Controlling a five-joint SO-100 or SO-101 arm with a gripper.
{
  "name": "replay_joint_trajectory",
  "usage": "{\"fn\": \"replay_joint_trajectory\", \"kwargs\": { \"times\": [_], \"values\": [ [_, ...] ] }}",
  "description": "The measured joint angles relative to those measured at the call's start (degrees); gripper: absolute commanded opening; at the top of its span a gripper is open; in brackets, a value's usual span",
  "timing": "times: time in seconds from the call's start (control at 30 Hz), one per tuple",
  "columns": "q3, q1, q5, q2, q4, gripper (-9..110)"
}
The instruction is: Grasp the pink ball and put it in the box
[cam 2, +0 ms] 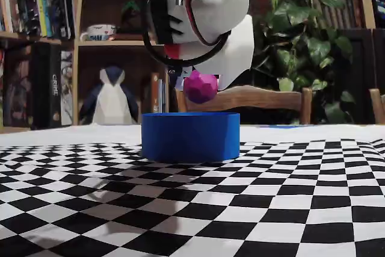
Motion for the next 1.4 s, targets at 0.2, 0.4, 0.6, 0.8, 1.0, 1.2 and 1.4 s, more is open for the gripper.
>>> {"fn": "replay_joint_trajectory", "kwargs": {
  "times": [0.2, 0.4, 0.6, 0.8, 1.0, 1.2, 1.4],
  "values": [
    [0.0, 0.0, 0.0, 0.0, 0.0, 0],
    [0.0, 0.0, 0.0, 0.0, 0.0, 0],
    [0.0, 0.0, 0.0, 0.0, 0.0, 11],
    [0.0, 0.0, 0.0, 0.0, 0.0, 27],
    [0.0, -0.4, 0.0, 0.0, 0.0, 27],
    [0.0, -0.6, 2.0, 0.0, 0.0, 27],
    [3.8, -0.6, 12.8, 5.2, 0.0, 24]
  ]
}}
